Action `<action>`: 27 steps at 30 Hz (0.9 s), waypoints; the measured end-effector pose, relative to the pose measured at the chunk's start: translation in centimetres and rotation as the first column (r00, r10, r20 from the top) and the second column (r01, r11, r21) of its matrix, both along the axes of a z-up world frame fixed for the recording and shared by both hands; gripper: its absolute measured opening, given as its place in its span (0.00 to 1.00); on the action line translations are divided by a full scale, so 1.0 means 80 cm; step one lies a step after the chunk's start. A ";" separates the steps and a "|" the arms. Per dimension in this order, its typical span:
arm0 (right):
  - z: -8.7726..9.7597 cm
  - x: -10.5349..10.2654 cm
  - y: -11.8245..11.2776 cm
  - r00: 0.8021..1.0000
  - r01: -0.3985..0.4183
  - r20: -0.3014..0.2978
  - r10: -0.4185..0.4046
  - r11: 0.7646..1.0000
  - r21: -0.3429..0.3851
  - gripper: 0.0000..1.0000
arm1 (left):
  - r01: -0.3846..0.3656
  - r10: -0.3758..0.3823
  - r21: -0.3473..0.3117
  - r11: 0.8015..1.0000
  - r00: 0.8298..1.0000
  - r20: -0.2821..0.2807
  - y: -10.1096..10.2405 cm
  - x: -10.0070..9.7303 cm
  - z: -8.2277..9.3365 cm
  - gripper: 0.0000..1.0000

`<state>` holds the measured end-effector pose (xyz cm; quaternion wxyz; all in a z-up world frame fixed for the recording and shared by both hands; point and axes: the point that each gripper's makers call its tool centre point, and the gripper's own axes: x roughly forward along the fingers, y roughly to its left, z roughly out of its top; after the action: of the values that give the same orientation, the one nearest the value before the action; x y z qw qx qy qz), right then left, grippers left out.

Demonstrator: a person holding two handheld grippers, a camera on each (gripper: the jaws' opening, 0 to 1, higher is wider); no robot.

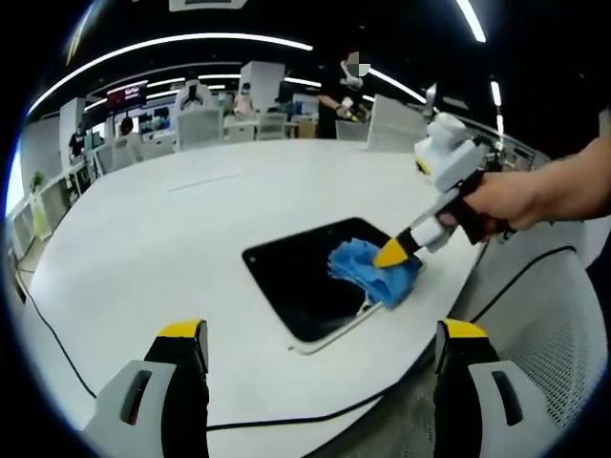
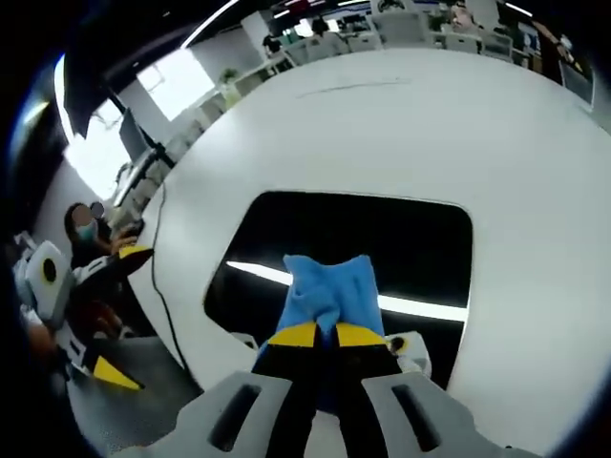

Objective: Wipe the mirror surface with the cleaning cloth until all visible marks leave the cleaned area.

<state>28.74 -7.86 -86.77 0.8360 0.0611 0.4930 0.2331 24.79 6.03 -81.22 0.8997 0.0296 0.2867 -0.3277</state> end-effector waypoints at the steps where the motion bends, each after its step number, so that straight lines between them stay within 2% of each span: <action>1: 0.000 -0.004 0.000 1.000 -0.002 -0.005 0.002 1.000 0.003 0.00 | -0.001 0.001 0.000 1.000 1.000 0.000 0.000 0.000 0.000 1.00; 7: 0.001 -0.016 -0.001 1.000 -0.003 0.001 0.002 1.000 0.023 0.00 | -0.001 0.001 0.000 1.000 1.000 0.000 0.000 0.000 0.000 1.00; 12: 0.000 -0.027 -0.002 1.000 0.022 -0.017 -0.021 0.996 0.081 0.00 | -0.001 0.001 0.001 1.000 1.000 -0.001 0.001 0.000 0.000 1.00; 16: 0.000 -0.032 -0.003 0.999 0.037 0.020 -0.040 0.994 0.100 0.00 | -0.003 0.003 -0.001 1.000 1.000 -0.001 0.001 0.000 0.000 1.00; 27: 0.001 -0.031 -0.002 0.998 -0.001 0.067 -0.003 0.998 0.059 0.00 | 0.002 -0.002 0.005 1.000 1.000 -0.003 0.000 -0.002 -0.001 1.00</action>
<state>26.28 -8.03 -86.70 0.8499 0.0781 0.4577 0.2491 24.65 6.05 -81.31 0.8990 0.0318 0.2887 -0.3279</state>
